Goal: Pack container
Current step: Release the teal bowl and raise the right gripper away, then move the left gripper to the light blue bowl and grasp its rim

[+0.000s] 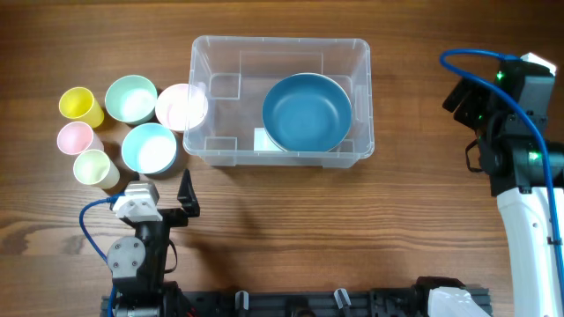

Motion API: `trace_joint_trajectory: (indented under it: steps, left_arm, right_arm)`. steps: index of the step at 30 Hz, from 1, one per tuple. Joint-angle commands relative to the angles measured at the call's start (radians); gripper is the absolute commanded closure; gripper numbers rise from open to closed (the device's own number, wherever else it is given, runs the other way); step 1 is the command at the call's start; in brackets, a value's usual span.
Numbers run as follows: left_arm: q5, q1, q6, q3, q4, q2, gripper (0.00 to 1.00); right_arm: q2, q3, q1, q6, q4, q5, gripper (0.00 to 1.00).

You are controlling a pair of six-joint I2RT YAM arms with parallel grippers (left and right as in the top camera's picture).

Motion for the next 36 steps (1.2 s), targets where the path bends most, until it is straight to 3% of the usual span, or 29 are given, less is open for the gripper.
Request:
trace_joint_trajectory:
  steps: [1, 6, 9, 12, 15, 19, 21, 23, 25, 27, 29, 36]
  left_arm:
    - [0.033, -0.005, -0.074, -0.008, 0.003, -0.005, 0.00]
    - [-0.042, -0.005, -0.259, 0.112, -0.108, -0.001, 0.00]
    - [-0.137, -0.005, -0.286, 0.259, -0.237, 0.049, 0.01]
    - [-0.258, -0.004, -0.280, 0.478, -0.410, 0.219, 0.00]
    - [-0.124, -0.004, -0.286, 0.700, -0.597, 0.452, 0.00]
    - [0.266, -0.004, -0.271, 0.839, -0.716, 0.662, 0.00]
    - [0.305, -0.004, -0.271, 0.839, -0.713, 0.721, 0.00]
    - [0.246, -0.004, -0.283, 0.839, -0.716, 0.795, 0.00]
    - [0.116, -0.004, -0.398, 0.839, -0.736, 0.873, 0.00]
    - [-0.015, -0.002, -0.559, 0.839, -0.768, 0.932, 0.07]
    - [-0.128, 0.007, -0.741, 0.839, -0.788, 1.006, 0.02]
    - [-0.284, 0.008, -1.076, 0.839, -0.772, 1.209, 0.00]
  right_arm:
    - [0.015, 0.006, -0.002, 0.012, -0.001, 0.014, 0.00]
    - [0.021, 0.006, -0.002, 0.012, -0.001, 0.014, 0.00]
    - [0.021, 0.006, -0.002, 0.012, -0.001, 0.014, 0.01]
    - [0.021, 0.006, -0.002, 0.012, -0.001, 0.014, 0.00]
    - [0.021, 0.006, -0.002, 0.012, -0.001, 0.014, 0.01]
    - [0.021, 0.006, -0.002, 0.012, -0.001, 0.014, 0.00]
    - [0.021, 0.006, -0.002, 0.012, -0.001, 0.014, 0.00]
    - [0.021, 0.006, -0.002, 0.012, -0.001, 0.014, 0.01]
    - [0.021, 0.006, -0.002, 0.012, -0.001, 0.014, 0.00]
    - [0.021, 0.006, -0.002, 0.012, -0.001, 0.014, 0.01]
    - [0.021, 0.006, -0.002, 0.012, -0.001, 0.014, 0.00]
    - [0.021, 0.006, -0.002, 0.012, -0.001, 0.014, 0.00]
